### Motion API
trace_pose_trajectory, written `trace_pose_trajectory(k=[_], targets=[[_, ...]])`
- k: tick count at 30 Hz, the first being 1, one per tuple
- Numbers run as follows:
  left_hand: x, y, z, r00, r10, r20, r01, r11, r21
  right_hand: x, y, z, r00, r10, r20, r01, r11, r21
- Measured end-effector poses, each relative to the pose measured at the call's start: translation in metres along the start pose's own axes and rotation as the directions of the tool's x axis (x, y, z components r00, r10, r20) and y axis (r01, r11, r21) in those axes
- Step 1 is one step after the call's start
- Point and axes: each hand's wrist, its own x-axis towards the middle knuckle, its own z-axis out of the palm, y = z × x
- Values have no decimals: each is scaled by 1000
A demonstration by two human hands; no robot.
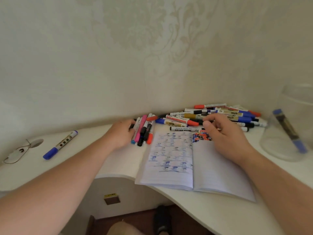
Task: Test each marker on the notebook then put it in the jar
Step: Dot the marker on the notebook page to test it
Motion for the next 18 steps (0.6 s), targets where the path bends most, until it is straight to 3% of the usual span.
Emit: trace_pose_trajectory(k=[2, 7, 9, 11, 14, 16, 18], targets=[[6, 0, -2, 997, -64, 44, 64, 998, 0, 1, 1, 1, 1000, -5, 8, 4, 1000, 23], [8, 2, -6, 978, -184, 103, 203, 953, -224, 2, -1, -1, 1000, -11, 7, 11, 999, 38], [5, 4, -9, 973, -226, 56, 232, 919, -318, 1, -2, -5, 1000, -4, 8, 3, 998, 60], [2, 11, -13, 970, -226, -89, 167, 887, -430, 2, -3, -8, 1000, 11, 0, -11, 998, 64], [-9, 50, -15, 965, -81, -248, -89, 792, -605, 3, -5, -7, 1000, 25, -16, -24, 997, 79], [-21, 89, -10, 973, 100, -209, -224, 640, -735, 3, -5, -5, 999, 38, -17, -36, 992, 117], [-31, 122, 1, 926, 341, -162, -343, 582, -737, 4, -4, -4, 998, 61, 27, -65, 979, 193]])
